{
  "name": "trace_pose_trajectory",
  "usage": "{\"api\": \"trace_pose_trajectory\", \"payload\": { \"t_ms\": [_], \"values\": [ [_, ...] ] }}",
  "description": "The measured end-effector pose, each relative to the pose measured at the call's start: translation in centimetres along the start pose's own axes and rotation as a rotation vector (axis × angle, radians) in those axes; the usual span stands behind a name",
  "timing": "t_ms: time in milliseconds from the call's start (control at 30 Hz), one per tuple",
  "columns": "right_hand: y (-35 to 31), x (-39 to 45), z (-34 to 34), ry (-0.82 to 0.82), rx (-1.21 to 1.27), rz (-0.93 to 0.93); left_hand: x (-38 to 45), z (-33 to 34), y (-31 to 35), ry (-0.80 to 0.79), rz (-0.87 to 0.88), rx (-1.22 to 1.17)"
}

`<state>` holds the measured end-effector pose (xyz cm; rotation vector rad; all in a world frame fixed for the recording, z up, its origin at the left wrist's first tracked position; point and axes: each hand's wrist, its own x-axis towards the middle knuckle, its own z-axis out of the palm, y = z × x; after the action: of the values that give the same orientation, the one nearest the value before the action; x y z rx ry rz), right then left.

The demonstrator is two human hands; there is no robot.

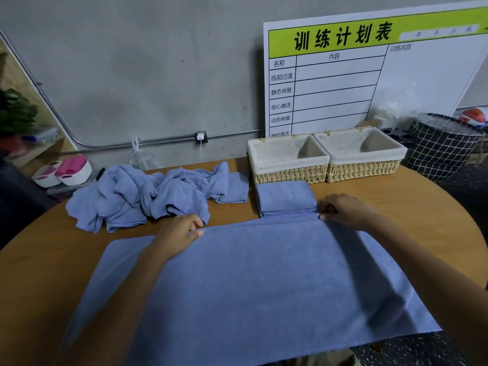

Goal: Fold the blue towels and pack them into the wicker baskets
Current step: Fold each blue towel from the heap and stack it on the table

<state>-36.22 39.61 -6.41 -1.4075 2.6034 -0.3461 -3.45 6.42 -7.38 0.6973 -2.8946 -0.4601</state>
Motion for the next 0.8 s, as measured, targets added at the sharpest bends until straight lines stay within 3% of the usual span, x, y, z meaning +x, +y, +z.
{"api": "trace_pose_trajectory", "payload": {
  "t_ms": [367,633,800],
  "values": [
    [0.3,-0.3,-1.1,-0.086,0.202,-0.033,0.6,-0.6,-0.3,-0.108,-0.018,-0.113],
    [0.2,-0.8,-2.0,-0.032,0.405,-0.126,0.8,-0.7,-1.1,-0.112,-0.021,-0.156],
    [-1.1,-0.3,-1.5,-0.109,0.265,-0.067,0.8,-0.7,-1.0,-0.081,0.002,-0.229]
  ]
}}
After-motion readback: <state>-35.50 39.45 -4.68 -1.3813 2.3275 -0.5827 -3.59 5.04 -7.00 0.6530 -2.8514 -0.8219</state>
